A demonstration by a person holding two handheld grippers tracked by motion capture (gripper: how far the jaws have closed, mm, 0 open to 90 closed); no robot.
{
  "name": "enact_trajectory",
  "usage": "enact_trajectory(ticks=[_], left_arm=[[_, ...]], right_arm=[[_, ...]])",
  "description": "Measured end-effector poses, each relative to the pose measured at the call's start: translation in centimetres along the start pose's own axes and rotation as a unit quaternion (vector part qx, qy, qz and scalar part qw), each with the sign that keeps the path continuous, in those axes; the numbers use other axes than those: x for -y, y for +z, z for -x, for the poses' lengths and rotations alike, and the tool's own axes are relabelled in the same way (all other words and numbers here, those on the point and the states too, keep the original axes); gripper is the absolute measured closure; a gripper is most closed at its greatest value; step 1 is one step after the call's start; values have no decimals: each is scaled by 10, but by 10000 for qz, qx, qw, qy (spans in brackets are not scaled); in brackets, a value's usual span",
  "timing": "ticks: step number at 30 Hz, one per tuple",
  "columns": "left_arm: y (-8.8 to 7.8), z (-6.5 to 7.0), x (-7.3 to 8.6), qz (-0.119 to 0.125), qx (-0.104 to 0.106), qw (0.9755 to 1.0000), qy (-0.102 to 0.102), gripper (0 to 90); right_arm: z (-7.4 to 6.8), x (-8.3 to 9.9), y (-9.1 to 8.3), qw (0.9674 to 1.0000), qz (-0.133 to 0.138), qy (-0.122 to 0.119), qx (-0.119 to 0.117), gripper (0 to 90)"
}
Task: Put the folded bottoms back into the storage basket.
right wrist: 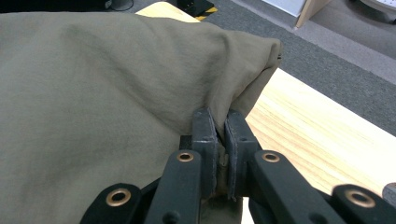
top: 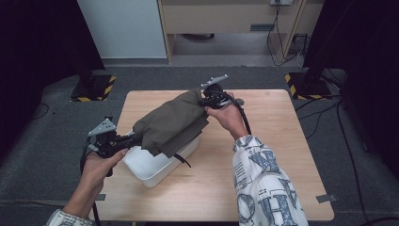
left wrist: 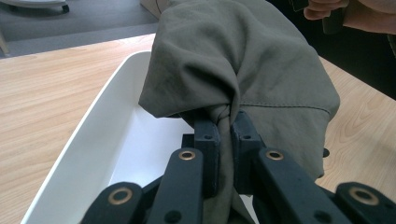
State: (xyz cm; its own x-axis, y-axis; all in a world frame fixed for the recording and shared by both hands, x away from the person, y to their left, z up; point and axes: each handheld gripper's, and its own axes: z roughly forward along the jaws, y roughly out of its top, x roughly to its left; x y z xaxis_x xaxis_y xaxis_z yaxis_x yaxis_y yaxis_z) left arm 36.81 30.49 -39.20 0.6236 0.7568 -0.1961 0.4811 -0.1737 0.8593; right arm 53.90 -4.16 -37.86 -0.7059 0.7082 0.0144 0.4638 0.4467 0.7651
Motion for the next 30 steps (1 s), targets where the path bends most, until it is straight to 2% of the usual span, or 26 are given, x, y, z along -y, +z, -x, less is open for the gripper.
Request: enact_trajectory(ticks=[30], left_arm=[[-19, -15, 16, -13, -108, 9999, -126, 836]], right_arm=[[-23, -9, 24, 9997, -100, -163, -148, 847]])
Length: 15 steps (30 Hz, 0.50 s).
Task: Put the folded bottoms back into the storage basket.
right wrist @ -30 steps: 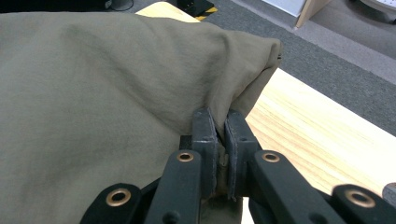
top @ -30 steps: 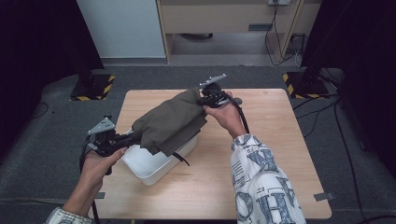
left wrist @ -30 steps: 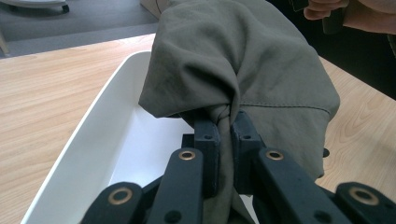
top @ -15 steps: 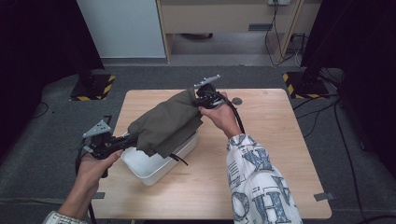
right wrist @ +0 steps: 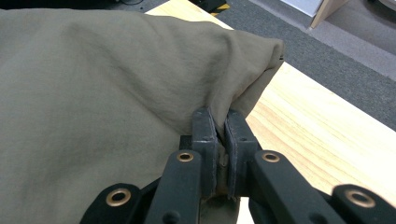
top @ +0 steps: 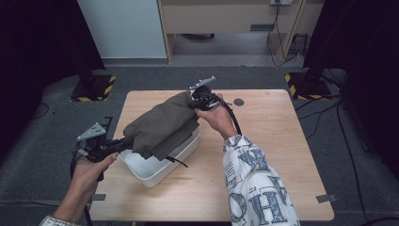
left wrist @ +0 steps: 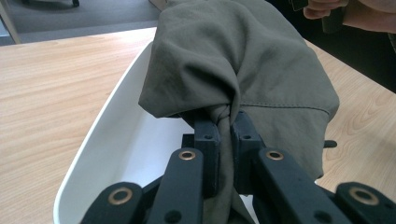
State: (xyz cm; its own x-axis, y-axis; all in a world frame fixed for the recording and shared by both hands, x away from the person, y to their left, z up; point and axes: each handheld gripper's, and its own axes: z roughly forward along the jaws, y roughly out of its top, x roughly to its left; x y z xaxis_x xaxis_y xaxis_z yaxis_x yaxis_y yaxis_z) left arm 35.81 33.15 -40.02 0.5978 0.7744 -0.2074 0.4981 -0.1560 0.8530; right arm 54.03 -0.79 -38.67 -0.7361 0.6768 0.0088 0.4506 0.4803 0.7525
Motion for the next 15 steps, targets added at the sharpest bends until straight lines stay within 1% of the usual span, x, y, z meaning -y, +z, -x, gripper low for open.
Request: enact_trajectory(ticks=[5, 7, 9, 15], left_arm=[[-2, -2, 4, 12, -1, 10000, -14, 836], [-3, -2, 5, -21, -35, 10000, 50, 836], [-4, -3, 6, -36, -39, 10000, 53, 836], [-6, -8, 14, -108, -76, 9999, 10, 836]], right_arm=[[-3, 0, 2, 10000, -6, -24, -4, 848], [-5, 0, 3, 10000, 0, -37, -21, 848], [-6, 0, 5, 10000, -24, -47, -33, 847], [-12, 0, 12, 9999, -90, -110, -68, 847]])
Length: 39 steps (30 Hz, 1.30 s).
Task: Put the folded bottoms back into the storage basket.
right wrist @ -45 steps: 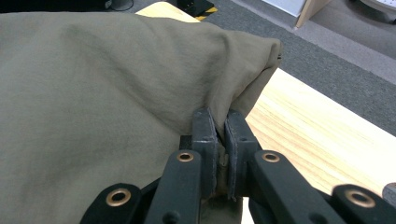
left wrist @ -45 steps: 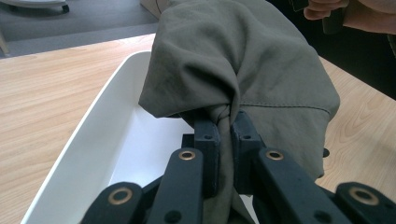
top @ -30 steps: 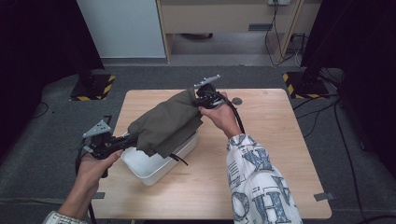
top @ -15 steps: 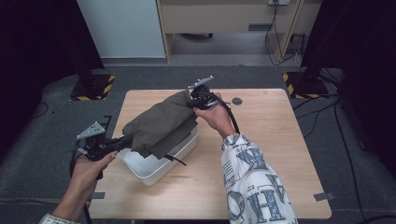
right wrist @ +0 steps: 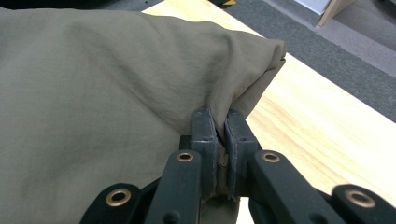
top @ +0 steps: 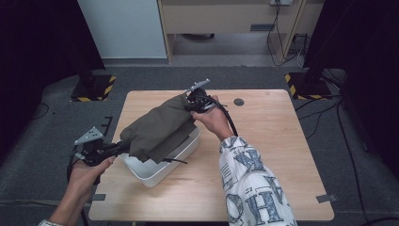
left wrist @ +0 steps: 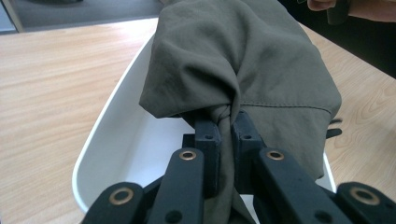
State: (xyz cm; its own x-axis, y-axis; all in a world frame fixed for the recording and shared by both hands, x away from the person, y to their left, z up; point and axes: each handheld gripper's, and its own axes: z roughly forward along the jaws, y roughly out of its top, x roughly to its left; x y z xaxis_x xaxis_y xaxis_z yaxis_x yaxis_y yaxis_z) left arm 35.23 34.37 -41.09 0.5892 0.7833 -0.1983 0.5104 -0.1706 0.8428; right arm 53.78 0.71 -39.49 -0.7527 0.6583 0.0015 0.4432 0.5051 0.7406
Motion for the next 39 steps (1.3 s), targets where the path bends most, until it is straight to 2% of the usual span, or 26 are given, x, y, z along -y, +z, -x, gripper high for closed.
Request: enact_trajectory(ticks=[5, 15, 17, 22, 34, 39], left_arm=[[-1, -4, 7, -98, -32, 9999, -9, 836], [4, -3, 17, -327, -73, 9994, 52, 836], [6, -2, 16, -437, -105, 9989, 158, 835], [11, 0, 17, -571, -121, 9980, 233, 835], [17, 2, 18, -685, -124, 9973, 233, 834], [21, 0, 21, -753, -144, 9969, 190, 833]], right_arm=[[-6, 1, 9, 10000, -67, -44, -47, 847], [-11, 8, 18, 9997, -186, -105, -129, 847], [-13, 11, 20, 9996, -205, -117, -143, 847], [-15, 13, 21, 9996, -185, -109, -187, 847], [-26, 15, 28, 9990, -263, -248, -276, 847], [-30, 17, 32, 9984, -391, -324, -255, 847]])
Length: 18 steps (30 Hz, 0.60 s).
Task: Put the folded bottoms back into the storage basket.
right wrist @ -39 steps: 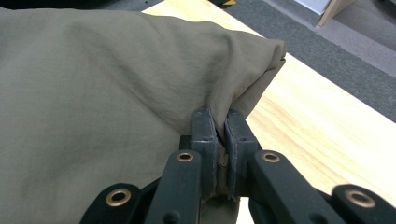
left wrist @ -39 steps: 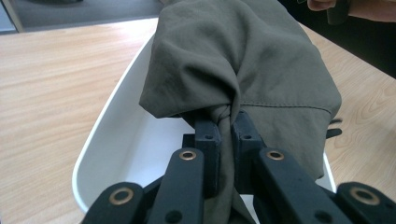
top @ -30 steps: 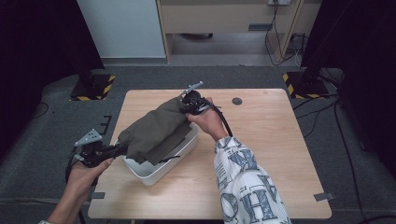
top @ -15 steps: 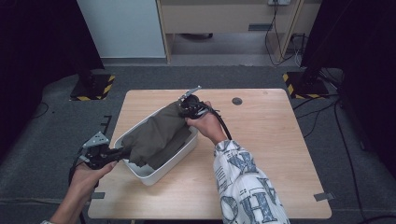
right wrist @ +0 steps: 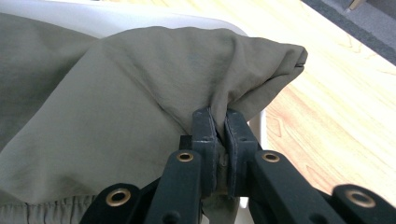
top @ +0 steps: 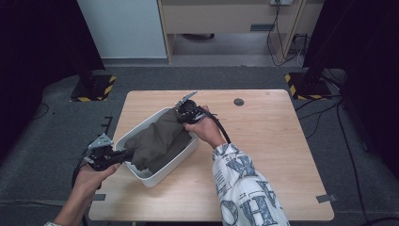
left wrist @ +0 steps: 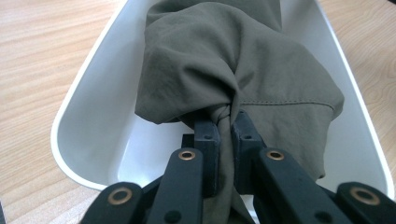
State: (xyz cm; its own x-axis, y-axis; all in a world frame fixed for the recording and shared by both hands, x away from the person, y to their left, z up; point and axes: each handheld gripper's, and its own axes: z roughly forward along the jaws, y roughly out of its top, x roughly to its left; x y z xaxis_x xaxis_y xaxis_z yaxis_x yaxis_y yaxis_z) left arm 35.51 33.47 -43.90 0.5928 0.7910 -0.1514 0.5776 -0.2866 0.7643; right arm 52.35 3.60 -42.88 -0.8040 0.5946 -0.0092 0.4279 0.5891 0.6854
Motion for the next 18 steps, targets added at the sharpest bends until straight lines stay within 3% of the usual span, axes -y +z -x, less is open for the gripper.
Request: enact_trajectory(ticks=[18], left_arm=[[2, -2, 4, -141, -47, 9999, 5, 821]], right_arm=[[-5, 3, 8, 9999, -77, -20, -96, 842]])
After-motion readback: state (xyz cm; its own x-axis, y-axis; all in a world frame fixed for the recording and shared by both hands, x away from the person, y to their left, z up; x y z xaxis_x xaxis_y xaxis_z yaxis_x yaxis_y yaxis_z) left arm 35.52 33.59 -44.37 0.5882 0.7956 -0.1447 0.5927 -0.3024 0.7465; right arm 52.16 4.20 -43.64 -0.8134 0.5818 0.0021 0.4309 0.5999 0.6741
